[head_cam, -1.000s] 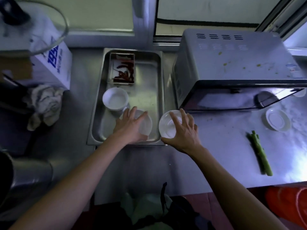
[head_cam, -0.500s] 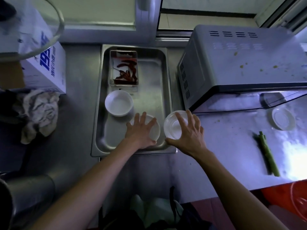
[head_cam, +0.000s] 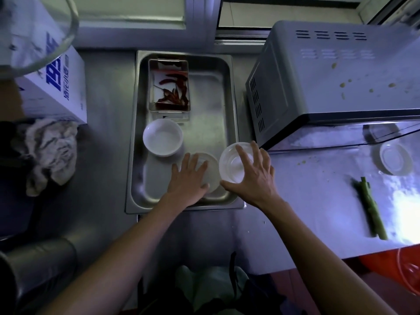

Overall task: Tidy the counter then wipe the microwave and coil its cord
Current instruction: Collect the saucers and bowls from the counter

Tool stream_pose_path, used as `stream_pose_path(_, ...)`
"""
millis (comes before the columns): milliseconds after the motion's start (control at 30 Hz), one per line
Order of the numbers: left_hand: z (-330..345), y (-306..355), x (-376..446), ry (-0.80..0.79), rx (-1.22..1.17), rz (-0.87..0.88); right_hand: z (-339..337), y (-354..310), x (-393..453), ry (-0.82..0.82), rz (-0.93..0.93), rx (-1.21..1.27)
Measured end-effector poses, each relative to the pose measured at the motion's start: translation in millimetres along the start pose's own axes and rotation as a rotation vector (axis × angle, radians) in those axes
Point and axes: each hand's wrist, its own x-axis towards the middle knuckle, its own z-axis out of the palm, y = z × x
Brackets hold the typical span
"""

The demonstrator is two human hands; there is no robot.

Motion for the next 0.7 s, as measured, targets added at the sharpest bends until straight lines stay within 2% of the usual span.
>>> stream_pose_path(233,-18,-34,-40,0.108,-0.124,-0.114,10,-42,22,-0.023,-0.088,0.049)
stream_pose_path(400,-21,-53,-62,0.176,-0.223,-0.213,43,-61,28,-0.099,-0.112,0.022)
stream_pose_path(700,-10,-68,-81,0.259,-0.279,-0.204,98,-71,32,-0.291,-0.105,-0.09)
